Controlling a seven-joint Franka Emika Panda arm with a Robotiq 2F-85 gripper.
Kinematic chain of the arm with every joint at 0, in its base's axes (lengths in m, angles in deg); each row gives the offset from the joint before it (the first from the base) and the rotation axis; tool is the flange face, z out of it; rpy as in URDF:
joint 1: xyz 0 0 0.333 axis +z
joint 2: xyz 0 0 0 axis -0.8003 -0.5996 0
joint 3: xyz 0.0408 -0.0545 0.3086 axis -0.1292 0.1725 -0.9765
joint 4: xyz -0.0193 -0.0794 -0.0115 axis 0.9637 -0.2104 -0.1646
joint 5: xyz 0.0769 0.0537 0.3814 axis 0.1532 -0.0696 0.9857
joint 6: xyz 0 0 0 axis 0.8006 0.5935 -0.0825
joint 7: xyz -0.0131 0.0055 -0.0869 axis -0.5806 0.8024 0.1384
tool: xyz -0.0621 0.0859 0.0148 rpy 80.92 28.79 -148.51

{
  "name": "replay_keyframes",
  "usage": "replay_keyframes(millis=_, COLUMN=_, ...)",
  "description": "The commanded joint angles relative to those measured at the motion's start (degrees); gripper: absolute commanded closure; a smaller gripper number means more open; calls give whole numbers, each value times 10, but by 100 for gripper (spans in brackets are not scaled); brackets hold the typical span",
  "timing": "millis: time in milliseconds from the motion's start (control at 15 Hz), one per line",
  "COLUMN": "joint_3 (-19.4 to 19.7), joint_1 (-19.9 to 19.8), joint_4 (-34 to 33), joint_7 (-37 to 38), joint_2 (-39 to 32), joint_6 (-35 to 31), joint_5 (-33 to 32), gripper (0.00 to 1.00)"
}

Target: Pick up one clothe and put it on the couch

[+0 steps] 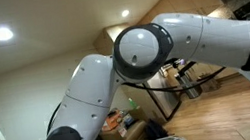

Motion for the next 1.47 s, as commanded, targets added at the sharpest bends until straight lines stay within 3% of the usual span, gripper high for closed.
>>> replay_keyframes(millis=0, joint_3=-62, joint_1=-19, joint_4=-72, joint_7=-84, joint_2=-105, joint_6=14, joint_5=30, gripper=98)
replay_keyframes(millis=200, joint_3=-72, joint_1=-20, joint_4=-108, joint_7=-102, joint_2=-167, joint_6=51, joint_5=32, gripper=98)
replay_keyframes(millis=1067, joint_3=20, joint_1=12, joint_4=-283, joint_7=-32, joint_2=-327, joint_6=254, joint_5=14, gripper=98)
replay_keyframes(millis=1400, joint_3=38, joint_1=27, joint_4=-389, joint_7=-63, joint_2=-419, joint_6=240, joint_5=-5, gripper=98)
